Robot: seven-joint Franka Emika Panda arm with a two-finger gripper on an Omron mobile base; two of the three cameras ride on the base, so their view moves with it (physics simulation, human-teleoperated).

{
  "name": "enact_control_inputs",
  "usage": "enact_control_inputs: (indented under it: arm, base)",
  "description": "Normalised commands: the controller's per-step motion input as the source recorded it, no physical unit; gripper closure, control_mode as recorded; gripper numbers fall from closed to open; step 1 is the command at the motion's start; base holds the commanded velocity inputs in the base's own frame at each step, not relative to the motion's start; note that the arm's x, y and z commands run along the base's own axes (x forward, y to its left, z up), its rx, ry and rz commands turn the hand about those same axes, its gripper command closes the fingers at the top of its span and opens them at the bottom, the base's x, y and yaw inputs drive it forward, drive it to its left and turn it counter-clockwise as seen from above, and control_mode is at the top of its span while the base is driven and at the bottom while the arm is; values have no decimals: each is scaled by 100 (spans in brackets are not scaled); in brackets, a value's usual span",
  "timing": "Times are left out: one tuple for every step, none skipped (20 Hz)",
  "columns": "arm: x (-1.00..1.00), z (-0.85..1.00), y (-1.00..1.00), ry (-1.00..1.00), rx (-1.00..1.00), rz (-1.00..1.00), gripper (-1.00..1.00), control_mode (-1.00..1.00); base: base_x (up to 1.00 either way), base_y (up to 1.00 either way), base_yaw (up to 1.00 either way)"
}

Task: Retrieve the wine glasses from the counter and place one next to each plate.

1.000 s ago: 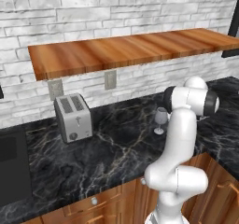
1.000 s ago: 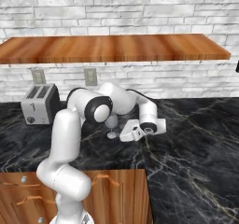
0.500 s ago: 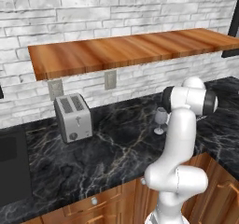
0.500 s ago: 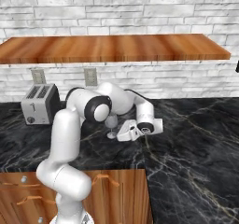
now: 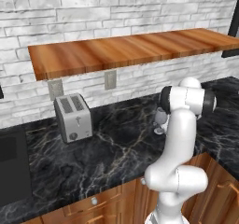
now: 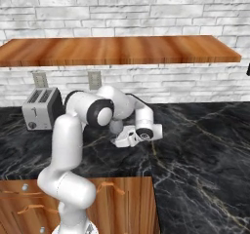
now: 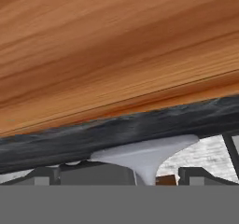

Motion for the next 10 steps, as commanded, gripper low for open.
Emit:
enact_control_inputs:
  arm:
    - [0,0,34,0,0,0,-100,-100]
    - [0,0,36,0,0,0,-100,-100]
    - [0,0,29,0,0,0,-100,-100]
    - [0,0,31,0,0,0,-100,-100]
    - [0,0,28,0,0,0,100,-100]
    - [0,0,10,0,0,0,100,-100]
    - [0,9,0,0,0,0,100,-100]
    - [-5,19,0,-2,2,0,100,-100]
    - [-12,28,-2,-7,3,0,100,-100]
    - [-15,31,0,-8,4,0,100,-100]
  base:
    - [0,0,0]
    - [0,0,0]
    - [0,0,0]
    - [0,0,0]
    - [0,0,0]
    - [0,0,0]
    - [0,0,0]
    - [0,0,0]
    - [0,0,0]
    - [0,0,0]
